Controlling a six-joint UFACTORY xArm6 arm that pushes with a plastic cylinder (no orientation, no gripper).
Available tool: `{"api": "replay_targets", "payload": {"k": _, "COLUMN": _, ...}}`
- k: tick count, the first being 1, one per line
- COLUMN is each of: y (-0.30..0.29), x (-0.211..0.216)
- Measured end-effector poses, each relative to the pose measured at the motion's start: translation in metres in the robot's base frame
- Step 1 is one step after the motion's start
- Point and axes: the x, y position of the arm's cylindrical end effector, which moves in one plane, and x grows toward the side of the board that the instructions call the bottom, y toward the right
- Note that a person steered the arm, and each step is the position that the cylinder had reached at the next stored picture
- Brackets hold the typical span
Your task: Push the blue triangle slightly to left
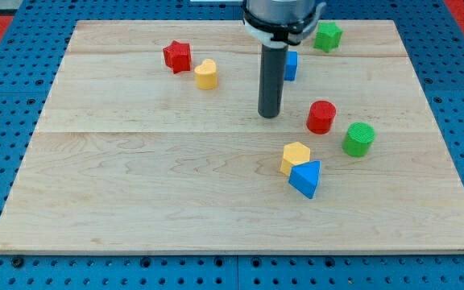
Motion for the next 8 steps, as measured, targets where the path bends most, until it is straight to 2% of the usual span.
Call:
{"api": "replay_targets", "payload": {"k": 1, "y": 0.025, "x": 0.034}}
{"api": "replay_targets", "payload": {"k": 2, "y": 0.078, "x": 0.064}}
{"api": "replay_targets", "payload": {"k": 3, "y": 0.098, "x": 0.074}}
{"api": "replay_targets", "payload": {"k": 5, "y": 0.011, "x": 0.115}}
{"api": "replay_targets", "payload": {"k": 6, "y": -0.06, "x": 0.114}}
{"api": "replay_targets", "payload": {"k": 7, "y": -0.074, "x": 0.123}}
{"api": "replay_targets", "payload": {"k": 8, "y": 0.018, "x": 0.128}}
